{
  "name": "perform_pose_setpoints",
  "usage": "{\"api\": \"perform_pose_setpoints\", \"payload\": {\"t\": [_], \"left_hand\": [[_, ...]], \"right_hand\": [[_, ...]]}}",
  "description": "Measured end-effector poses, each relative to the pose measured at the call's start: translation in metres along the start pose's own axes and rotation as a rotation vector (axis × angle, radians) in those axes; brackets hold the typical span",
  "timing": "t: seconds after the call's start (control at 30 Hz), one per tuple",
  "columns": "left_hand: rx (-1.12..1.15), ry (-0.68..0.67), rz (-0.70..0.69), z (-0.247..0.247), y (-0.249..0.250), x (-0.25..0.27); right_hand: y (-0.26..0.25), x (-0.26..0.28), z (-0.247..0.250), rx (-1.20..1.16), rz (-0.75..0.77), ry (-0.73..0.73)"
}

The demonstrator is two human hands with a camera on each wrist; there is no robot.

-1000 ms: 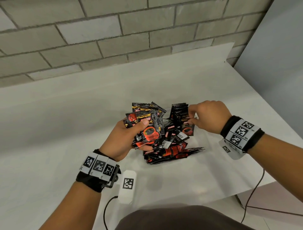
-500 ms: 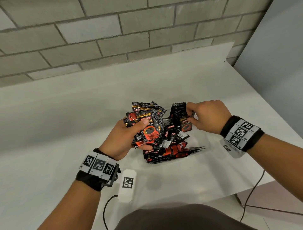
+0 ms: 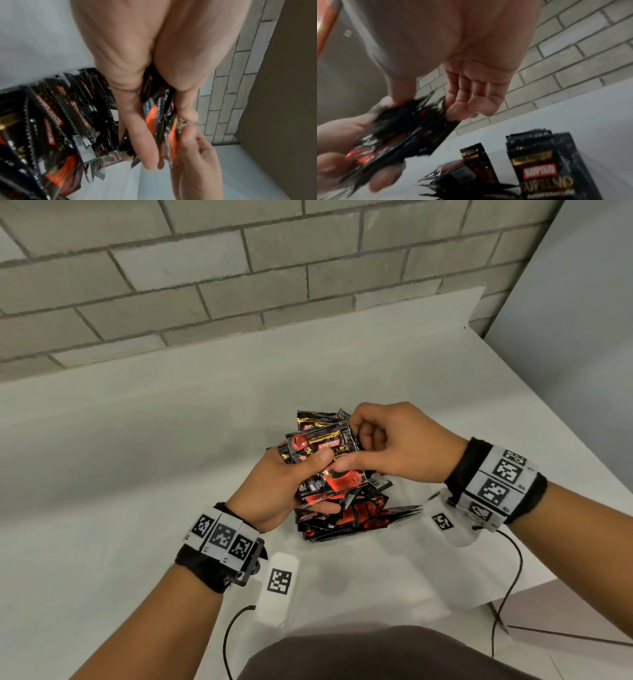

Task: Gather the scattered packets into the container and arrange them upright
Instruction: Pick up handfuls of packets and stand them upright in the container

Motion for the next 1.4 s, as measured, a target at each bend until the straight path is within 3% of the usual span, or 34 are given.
{"api": "perform_pose_setpoints", "payload": {"t": [0.23,0.47,0.57,0.8,1.0,1.4], "left_hand": [[0.018,0.01,0.028,0.001,-0.004,0.0],[0.038,0.089,0.015,0.017,-0.005,0.0],[0.052,0.14,0.007,0.031,-0.004,0.001],[0.042,0.153,0.011,0.037,-0.004,0.005],[0.033,0.124,0.018,0.029,-0.005,0.005],[0.015,0.124,0.013,0.03,-0.004,0.005]], "right_hand": [[0.017,0.001,-0.005,-0.334,-0.133,0.042],[0.037,0.008,0.024,-0.266,-0.15,0.135],[0.045,0.016,0.039,-0.289,-0.146,0.093],[0.074,0.015,0.033,0.236,-0.14,0.016],[0.079,0.004,0.004,0.476,-0.135,-0.006],[0.09,0.004,0.005,0.517,-0.29,-0.018]]}}
Point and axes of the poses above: each hand's wrist, its own x-axis away from the middle knuckle, its own z-axis out of the back of the hand, y = z × x, the point moved 5 cm from there along -x, towards the middle knuckle, and after that the axes turned 2 degrees about y, right-handed, at the moved point
